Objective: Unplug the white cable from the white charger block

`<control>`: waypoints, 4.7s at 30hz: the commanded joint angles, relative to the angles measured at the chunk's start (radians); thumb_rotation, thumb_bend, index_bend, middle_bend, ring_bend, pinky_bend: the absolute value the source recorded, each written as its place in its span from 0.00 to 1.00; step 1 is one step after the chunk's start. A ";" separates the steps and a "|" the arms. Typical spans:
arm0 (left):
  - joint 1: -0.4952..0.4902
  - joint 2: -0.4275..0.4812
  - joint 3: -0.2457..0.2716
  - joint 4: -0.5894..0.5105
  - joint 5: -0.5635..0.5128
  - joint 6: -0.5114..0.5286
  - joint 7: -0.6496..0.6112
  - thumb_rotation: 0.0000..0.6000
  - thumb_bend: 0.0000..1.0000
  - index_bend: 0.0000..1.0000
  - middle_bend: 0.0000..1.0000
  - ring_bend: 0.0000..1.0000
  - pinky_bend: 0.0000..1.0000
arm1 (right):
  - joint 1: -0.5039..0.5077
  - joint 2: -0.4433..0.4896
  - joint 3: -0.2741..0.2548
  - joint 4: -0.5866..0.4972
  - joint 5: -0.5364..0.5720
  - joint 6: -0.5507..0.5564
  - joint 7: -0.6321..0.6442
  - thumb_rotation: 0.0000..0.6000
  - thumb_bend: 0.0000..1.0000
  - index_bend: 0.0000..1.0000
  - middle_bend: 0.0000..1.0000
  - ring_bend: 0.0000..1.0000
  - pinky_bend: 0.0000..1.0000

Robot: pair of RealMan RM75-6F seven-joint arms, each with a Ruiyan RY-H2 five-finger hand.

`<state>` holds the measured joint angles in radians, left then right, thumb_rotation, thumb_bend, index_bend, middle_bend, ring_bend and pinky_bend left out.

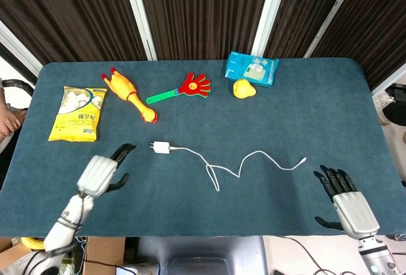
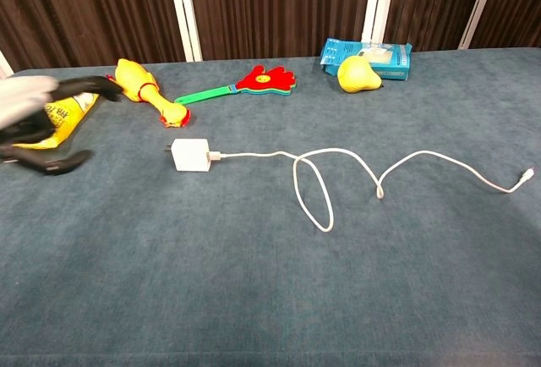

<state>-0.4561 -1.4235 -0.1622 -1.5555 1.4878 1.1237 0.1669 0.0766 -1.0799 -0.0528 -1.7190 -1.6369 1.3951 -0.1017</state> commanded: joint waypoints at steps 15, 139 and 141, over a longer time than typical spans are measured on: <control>-0.267 -0.345 -0.111 0.372 -0.310 -0.200 0.231 1.00 0.43 0.23 0.22 1.00 1.00 | 0.029 0.007 0.026 0.010 0.075 -0.053 0.017 1.00 0.23 0.00 0.00 0.00 0.00; -0.112 -0.061 -0.006 -0.215 -0.247 0.084 0.228 1.00 0.65 0.74 0.77 1.00 1.00 | 0.829 -1.059 0.479 0.517 0.410 -0.267 -0.167 1.00 0.43 0.69 0.17 0.00 0.00; -0.113 -0.061 -0.007 -0.213 -0.244 0.084 0.225 1.00 0.65 0.74 0.77 1.00 1.00 | 0.830 -1.061 0.478 0.515 0.418 -0.271 -0.170 1.00 0.43 0.69 0.17 0.00 0.00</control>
<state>-0.5684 -1.4850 -0.1688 -1.7685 1.2419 1.2073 0.3937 0.9060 -2.1401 0.4257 -1.2033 -1.2207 1.1250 -0.2709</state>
